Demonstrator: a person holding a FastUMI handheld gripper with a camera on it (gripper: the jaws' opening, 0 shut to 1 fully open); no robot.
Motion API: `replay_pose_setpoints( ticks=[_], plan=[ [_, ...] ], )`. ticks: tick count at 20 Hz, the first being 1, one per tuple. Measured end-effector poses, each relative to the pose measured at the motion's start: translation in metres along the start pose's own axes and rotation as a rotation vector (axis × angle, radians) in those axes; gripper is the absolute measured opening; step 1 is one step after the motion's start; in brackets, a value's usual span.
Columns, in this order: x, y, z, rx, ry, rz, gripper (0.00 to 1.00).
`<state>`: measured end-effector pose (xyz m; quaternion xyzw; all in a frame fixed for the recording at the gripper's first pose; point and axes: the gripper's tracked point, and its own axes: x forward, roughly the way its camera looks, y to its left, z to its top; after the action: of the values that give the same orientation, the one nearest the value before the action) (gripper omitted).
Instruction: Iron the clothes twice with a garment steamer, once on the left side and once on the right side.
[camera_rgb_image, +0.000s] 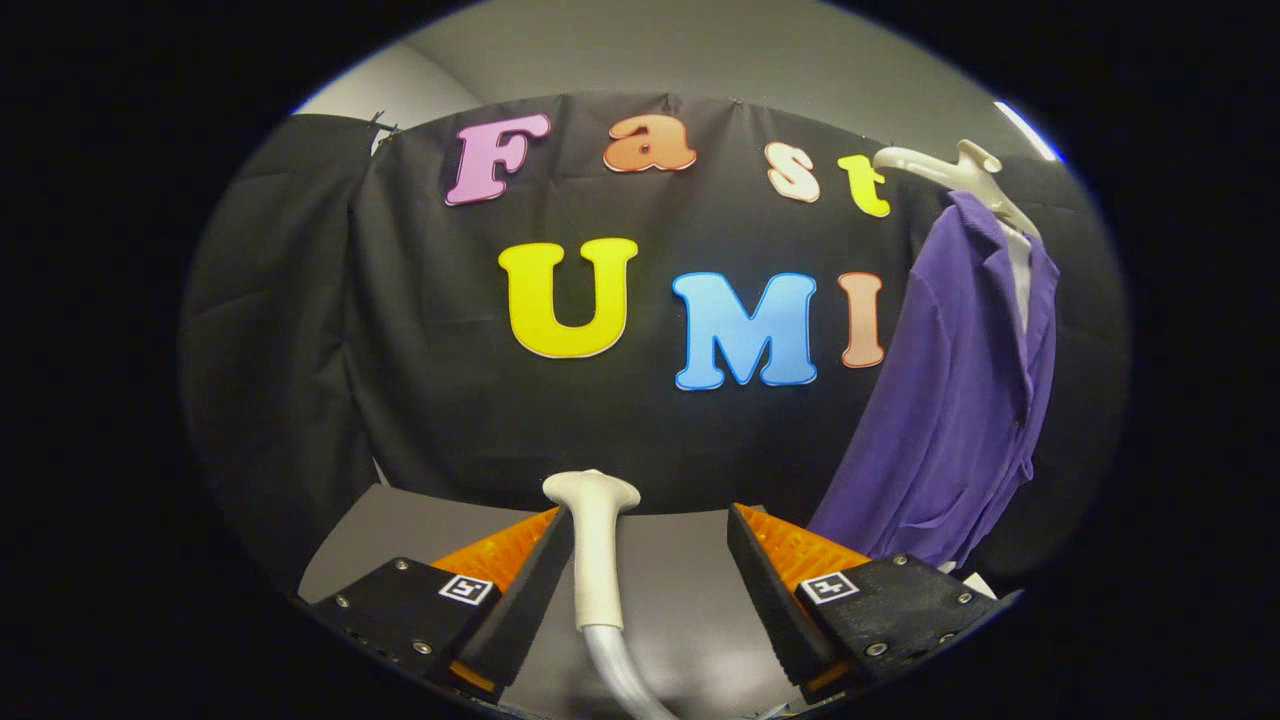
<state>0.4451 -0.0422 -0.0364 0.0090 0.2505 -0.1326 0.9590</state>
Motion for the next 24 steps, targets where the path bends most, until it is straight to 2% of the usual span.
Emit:
replay_pose_setpoints(
  ticks=[6,10,12,18,19,21,24],
  plan=[
    [0.083,0.027,-0.037,0.043,0.219,0.025,0.95],
    [0.111,0.028,-0.057,0.056,0.323,0.006,0.95],
    [0.111,0.028,-0.060,0.081,0.352,-0.007,0.94],
    [0.118,0.036,-0.091,0.058,0.477,-0.004,0.74],
    [0.120,0.032,-0.094,0.040,0.482,-0.032,0.68],
    [0.119,0.035,-0.093,0.035,0.475,-0.025,0.50],
    [0.104,0.043,-0.085,0.031,0.431,0.013,0.44]
  ],
)
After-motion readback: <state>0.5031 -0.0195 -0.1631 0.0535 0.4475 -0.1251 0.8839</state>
